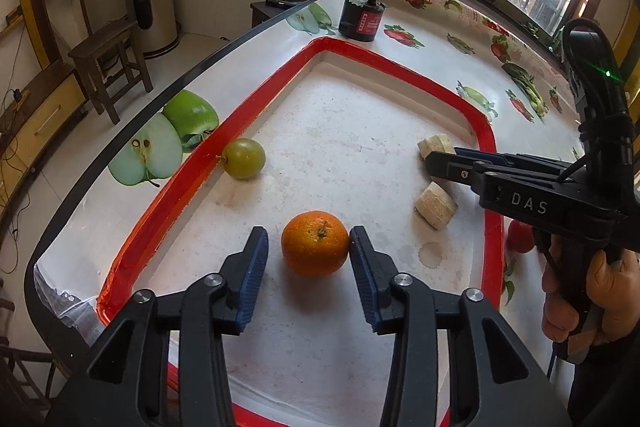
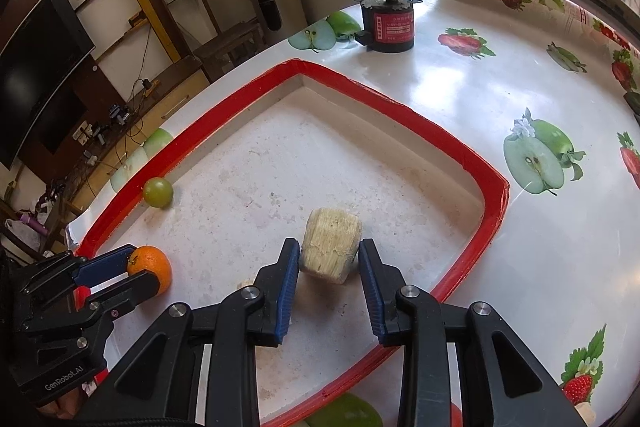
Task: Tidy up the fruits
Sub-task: 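Lower the orange into the tray and open the left tool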
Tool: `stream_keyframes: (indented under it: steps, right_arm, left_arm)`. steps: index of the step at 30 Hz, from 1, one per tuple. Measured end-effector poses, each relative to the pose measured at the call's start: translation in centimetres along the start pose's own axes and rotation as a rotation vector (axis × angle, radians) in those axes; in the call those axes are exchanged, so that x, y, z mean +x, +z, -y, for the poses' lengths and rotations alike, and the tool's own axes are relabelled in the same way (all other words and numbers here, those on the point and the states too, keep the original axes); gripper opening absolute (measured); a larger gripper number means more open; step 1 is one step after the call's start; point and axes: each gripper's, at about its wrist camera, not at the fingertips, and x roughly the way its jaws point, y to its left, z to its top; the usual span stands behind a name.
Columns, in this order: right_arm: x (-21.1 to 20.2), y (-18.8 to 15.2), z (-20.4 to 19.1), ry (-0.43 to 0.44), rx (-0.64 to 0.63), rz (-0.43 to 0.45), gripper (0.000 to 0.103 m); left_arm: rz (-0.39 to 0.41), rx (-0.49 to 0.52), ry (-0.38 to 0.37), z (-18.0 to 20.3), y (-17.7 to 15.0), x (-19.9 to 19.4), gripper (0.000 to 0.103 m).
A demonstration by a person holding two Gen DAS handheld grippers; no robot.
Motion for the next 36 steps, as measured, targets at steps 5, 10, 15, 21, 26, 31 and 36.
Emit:
stream_keyframes:
  steps: [5, 10, 15, 21, 26, 31, 36]
  right_arm:
    - [-1.3, 0.0, 0.3, -0.005, 0.011, 0.024, 0.048]
    - [-3.3, -0.5, 0.3, -0.001, 0.013, 0.049, 0.049]
    - [-5.9, -1.4, 0.0, 0.004, 0.014, 0.085, 0.052]
    - [-8.8, -3.2, -0.3, 0.005, 0.017, 0.108, 0.053]
    - [-10.9, -4.8, 0.0, -0.001, 0.037, 0.126, 0.055]
    - [-12.7, -6.4, 0.5, -0.013, 0.056, 0.143, 0.056]
    - [-14.2, -8.1, 1.4, -0.029, 0.076, 0.154, 0.057]
  left_arm:
    - [0.003, -0.006, 0.005, -0.1, -0.2, -0.4, 0.048]
    - [0.021, 0.005, 0.006, 0.4, -0.2, -1.4, 0.048]
    - [0.043, 0.016, 0.009, 0.9, -0.4, -2.7, 0.050]
    - [0.063, 0.020, -0.006, 1.6, -0.9, -4.1, 0.051]
    - [0.071, 0.032, -0.016, 2.5, -1.3, -4.8, 0.051]
    - [0.079, 0.043, -0.025, 3.3, -1.8, -5.4, 0.051]
    - [0.090, 0.057, -0.029, 4.2, -2.3, -6.2, 0.051]
